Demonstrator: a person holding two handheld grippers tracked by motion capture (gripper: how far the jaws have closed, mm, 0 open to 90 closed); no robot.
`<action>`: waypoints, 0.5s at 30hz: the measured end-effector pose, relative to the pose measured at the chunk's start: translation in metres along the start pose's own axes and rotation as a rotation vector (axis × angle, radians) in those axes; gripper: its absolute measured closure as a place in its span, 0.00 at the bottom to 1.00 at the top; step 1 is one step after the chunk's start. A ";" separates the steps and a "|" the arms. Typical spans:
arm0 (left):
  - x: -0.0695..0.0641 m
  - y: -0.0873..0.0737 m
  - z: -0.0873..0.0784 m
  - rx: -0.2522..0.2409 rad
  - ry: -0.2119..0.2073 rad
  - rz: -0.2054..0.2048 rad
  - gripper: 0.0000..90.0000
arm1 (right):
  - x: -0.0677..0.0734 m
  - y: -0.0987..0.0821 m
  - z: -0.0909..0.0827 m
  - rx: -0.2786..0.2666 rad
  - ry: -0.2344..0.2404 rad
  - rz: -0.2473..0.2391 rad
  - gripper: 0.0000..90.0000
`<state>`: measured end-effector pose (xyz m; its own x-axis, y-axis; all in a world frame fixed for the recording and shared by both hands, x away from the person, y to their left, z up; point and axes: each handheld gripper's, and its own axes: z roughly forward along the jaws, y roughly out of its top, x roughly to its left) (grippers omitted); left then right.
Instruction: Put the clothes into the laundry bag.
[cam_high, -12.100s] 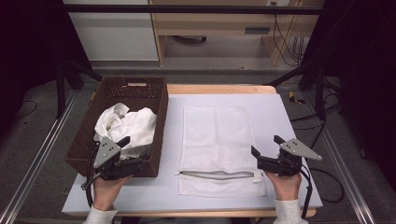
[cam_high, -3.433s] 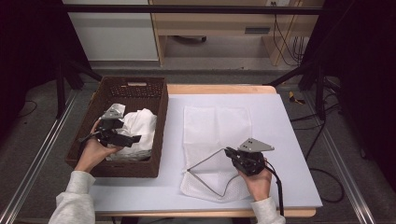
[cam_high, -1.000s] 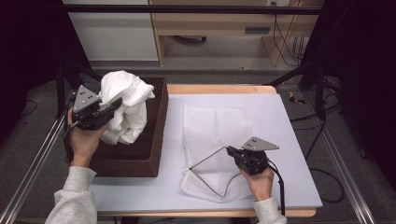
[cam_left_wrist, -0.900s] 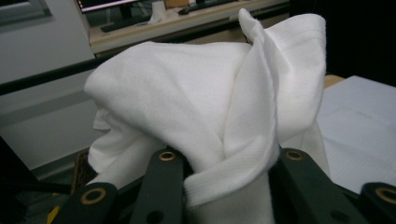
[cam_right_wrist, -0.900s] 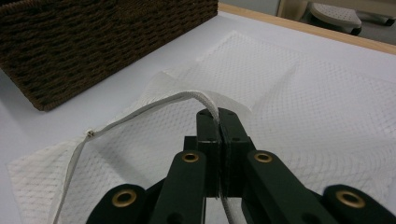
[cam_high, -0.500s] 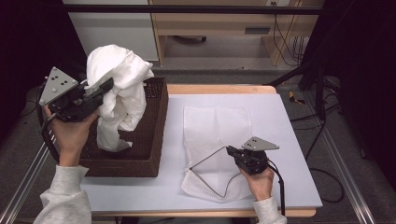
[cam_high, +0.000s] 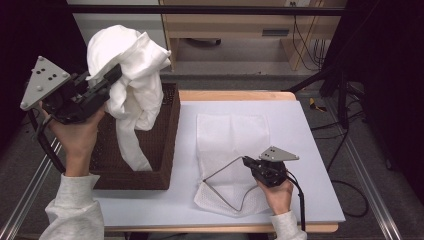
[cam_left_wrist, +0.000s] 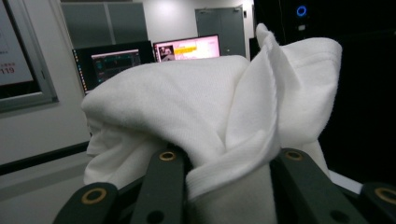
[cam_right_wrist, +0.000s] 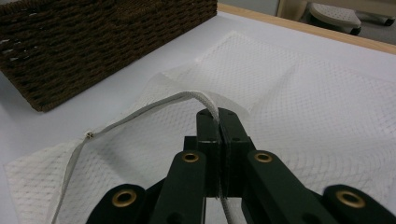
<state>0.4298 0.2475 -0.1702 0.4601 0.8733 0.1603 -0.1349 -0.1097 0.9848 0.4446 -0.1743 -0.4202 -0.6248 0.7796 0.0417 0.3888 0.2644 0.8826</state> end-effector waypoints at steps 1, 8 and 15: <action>-0.002 0.003 -0.001 -0.018 0.001 0.000 0.80 | 0.000 0.000 0.000 0.000 -0.001 -0.001 0.99; -0.015 0.024 -0.008 -0.120 0.002 -0.017 0.80 | 0.000 0.000 0.000 0.002 0.001 0.004 0.99; -0.029 0.039 -0.011 -0.197 0.002 -0.033 0.80 | 0.000 0.000 0.000 -0.001 0.000 0.002 0.99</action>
<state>0.4014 0.2229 -0.1373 0.4652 0.8759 0.1282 -0.2895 0.0137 0.9571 0.4450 -0.1740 -0.4202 -0.6240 0.7802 0.0435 0.3893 0.2621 0.8831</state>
